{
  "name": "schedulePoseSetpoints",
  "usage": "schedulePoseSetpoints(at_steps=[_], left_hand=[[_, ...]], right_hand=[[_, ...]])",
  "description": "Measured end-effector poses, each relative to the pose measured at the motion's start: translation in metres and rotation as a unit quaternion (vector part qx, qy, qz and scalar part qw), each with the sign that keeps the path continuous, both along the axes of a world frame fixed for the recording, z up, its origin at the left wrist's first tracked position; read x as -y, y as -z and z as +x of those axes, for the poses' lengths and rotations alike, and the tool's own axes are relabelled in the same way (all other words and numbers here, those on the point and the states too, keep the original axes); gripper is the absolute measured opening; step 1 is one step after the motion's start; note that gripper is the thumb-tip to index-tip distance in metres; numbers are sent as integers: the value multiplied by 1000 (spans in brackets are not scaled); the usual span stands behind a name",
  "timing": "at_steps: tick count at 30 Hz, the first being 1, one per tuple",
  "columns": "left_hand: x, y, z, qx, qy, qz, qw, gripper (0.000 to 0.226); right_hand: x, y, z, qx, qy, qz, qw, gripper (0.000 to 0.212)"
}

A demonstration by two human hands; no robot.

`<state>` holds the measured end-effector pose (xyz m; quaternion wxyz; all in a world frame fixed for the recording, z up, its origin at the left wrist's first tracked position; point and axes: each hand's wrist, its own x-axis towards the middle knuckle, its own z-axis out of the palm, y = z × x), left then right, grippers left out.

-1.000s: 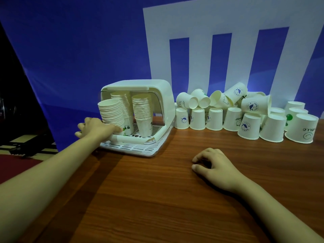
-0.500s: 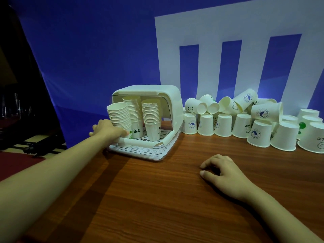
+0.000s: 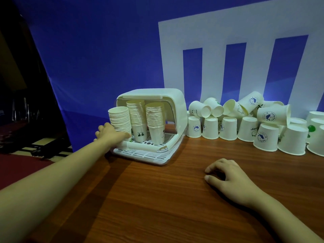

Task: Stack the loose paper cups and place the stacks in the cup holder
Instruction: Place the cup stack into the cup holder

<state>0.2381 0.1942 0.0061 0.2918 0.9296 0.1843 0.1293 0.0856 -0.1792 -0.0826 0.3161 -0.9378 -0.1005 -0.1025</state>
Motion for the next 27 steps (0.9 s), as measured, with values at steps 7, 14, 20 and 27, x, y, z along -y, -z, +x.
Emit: schedulePoseSetpoints(at_steps=[7,14,20,27], left_hand=[[17,3,-3,56,-41,-45,997,103],[10,5,-4,63,-28,-47,996,86],[14,6,-8,42,3,-74,996,103],[83,22,-87,383,200,-81,898,39]], right_hand=[[0,-1,-1,-6,1,-1,1000,12],[-1,-3,-2,-9,5,1,1000,13],[-2,-4,-3,-13,8,-1,1000,15],[-3,-6,-2,-22,8,-3,1000,16]])
